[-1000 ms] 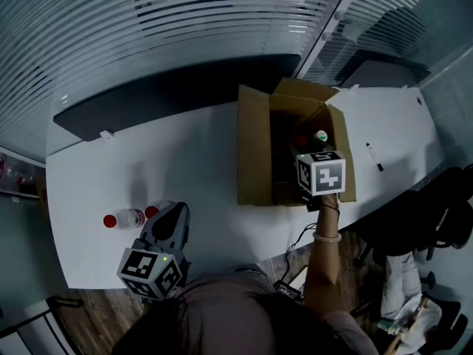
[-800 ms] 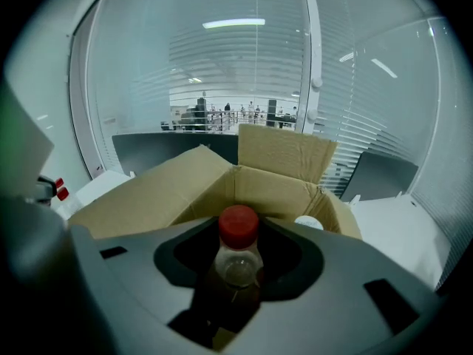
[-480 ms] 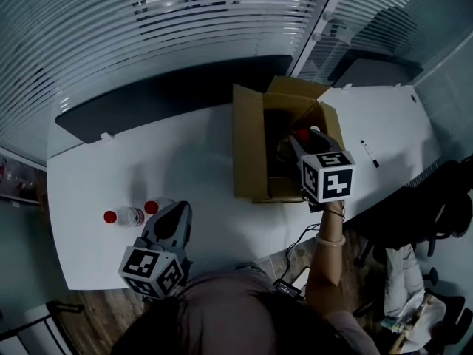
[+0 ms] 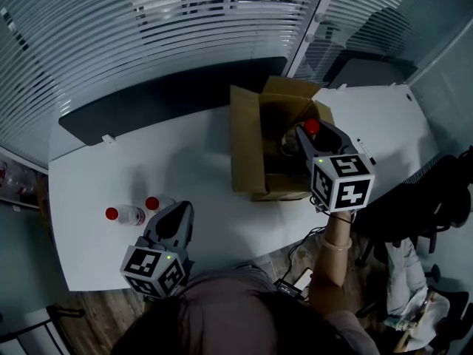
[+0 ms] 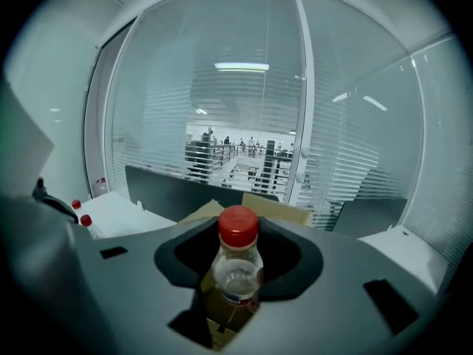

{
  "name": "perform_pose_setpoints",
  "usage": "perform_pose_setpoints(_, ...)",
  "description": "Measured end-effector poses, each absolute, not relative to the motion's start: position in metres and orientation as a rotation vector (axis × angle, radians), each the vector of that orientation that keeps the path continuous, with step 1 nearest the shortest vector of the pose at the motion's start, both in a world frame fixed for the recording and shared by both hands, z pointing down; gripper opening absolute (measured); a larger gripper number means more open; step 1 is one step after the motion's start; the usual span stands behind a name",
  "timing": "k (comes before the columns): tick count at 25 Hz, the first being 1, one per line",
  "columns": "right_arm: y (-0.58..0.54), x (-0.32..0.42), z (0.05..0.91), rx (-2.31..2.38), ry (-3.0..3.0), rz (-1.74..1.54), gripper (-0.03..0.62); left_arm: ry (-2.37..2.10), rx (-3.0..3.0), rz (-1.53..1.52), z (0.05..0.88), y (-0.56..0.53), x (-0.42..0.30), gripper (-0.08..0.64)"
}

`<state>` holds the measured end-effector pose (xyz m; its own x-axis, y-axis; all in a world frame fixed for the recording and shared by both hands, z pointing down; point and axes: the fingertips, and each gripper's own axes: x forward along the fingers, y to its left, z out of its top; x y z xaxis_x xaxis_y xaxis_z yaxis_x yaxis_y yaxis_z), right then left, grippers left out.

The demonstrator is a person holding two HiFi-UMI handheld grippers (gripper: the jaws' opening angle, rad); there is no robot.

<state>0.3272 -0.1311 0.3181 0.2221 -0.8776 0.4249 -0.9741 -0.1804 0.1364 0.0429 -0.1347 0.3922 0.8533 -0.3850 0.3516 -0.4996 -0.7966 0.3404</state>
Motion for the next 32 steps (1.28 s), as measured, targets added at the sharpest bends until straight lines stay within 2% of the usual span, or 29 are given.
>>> perform_pose_setpoints(11,-0.082,0.296,0.244,2.156,-1.814,0.172,0.173,-0.587,2.635,0.357,0.384,-0.112,0.051,0.009)
perform_pose_setpoints(32,0.011,0.223,0.211,1.981,-2.070,0.043,0.172,-0.660,2.621,0.344,0.381,-0.045,0.047,0.009)
